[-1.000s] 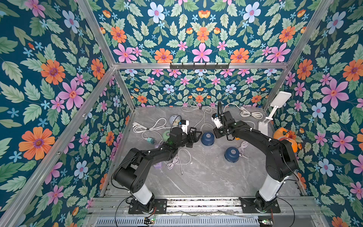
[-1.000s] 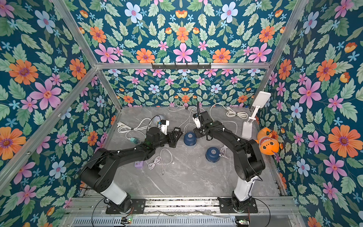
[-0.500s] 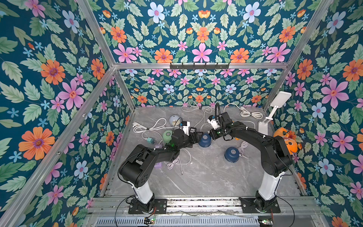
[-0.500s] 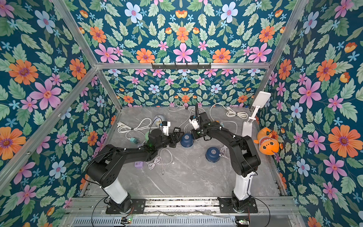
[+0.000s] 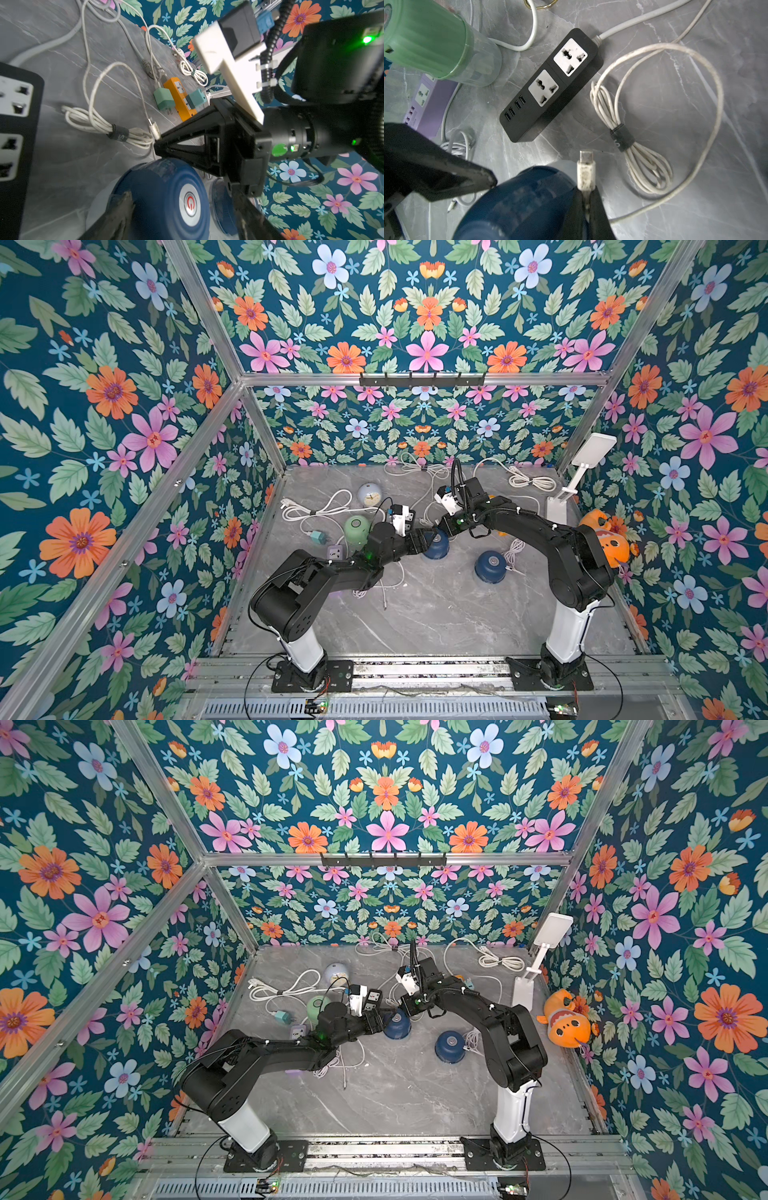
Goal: Charge the cordless meat grinders
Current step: Adjust the cordless meat grinder at the center of the board.
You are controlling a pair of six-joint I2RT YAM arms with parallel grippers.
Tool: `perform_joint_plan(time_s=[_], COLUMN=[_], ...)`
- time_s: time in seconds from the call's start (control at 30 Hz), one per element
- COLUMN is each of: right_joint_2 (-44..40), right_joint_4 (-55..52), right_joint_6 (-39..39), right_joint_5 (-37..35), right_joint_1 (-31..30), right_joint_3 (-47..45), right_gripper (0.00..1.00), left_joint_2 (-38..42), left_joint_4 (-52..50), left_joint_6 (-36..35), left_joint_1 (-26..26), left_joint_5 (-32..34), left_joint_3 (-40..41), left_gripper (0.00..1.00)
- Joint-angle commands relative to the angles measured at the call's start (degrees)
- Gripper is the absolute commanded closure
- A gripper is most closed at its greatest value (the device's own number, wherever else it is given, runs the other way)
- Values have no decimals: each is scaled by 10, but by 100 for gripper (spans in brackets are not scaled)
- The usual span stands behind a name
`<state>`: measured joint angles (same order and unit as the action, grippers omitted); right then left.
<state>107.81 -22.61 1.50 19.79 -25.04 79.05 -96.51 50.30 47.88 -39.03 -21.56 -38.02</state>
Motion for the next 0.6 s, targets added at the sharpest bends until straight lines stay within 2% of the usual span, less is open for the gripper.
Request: perform_joint_plan(time_s=[0.0, 0.37, 0.47, 0.57], right_joint_2=[-9, -12, -17, -26], right_joint_4=[-16, -34, -44, -55], right_joint_6=[-6, -6, -12, -25], right_joint_5=[-17, -7, -35, -45], right_joint_1=[6, 7, 8, 19], right_joint_3=[2, 10, 12, 9], right_gripper=[100, 100, 100, 100], left_joint_2=[10, 41, 68, 116], left_joint_4=[28, 53, 21, -42], left_joint_6=[13, 35, 16, -45], left_joint_1=[-16, -84, -95, -114], left_joint_5=[12, 61, 93, 170], left_joint_3=[17, 52, 70, 91], left_gripper=[24, 24, 25, 25])
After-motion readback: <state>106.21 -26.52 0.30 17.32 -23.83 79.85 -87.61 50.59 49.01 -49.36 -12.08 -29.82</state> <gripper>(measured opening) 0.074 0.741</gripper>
